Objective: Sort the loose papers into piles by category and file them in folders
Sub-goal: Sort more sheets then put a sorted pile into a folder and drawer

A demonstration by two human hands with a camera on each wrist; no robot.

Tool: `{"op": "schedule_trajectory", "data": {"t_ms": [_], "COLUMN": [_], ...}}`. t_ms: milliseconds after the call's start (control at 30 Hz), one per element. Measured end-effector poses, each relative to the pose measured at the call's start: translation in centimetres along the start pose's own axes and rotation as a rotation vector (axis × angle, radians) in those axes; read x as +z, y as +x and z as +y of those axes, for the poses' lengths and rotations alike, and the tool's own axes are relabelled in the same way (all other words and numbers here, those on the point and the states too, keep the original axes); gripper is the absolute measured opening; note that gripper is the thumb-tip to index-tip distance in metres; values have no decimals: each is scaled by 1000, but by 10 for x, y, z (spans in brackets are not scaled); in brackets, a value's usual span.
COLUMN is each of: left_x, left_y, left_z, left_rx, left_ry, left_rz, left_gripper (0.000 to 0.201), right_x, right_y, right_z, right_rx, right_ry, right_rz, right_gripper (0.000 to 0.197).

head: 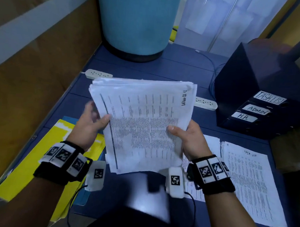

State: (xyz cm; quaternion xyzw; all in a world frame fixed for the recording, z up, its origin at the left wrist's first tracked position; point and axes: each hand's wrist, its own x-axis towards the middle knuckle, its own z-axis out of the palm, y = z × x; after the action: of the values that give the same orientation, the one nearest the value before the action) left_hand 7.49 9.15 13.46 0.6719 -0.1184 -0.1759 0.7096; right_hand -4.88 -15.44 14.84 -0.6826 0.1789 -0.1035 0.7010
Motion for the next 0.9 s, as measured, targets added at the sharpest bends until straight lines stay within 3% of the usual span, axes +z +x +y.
{"op": "schedule_trajectory", "data": {"t_ms": [67,167,267,433,533,633,700,800,900], "left_x": [14,29,25,15,13,14,14,9,7], "left_y": [-4,-3,-5,-12,-10,-7,-4,4,12], "left_z": [5,15,14,-38,-68,-78,-80,-87,-90], "left_rx": [33,184,266,-2,-239,-160,-129,-106,-86], "left_ry": [111,117,117,188,407,396,417,476,548], "left_rz": [-14,133,192,149,180,184,206,240,258], "left_gripper": [34,34,27,22,22,29,28,25,20], "right_x": [3,9,8,17,22,24,24,25,22], "right_y": [4,8,10,4,1,6,8,9,8], "right_z": [2,0,0,52,77,90,94,96,97], "right_rx": [-7,-72,-120,24,109,145,140,136,149], "right_ry": [36,6,-1,-116,-253,-268,-310,-395,-351], "right_rz": [15,87,104,86,64,122,126,136,182], "right_gripper": [30,26,22,38,36,38,19,9,19]}}
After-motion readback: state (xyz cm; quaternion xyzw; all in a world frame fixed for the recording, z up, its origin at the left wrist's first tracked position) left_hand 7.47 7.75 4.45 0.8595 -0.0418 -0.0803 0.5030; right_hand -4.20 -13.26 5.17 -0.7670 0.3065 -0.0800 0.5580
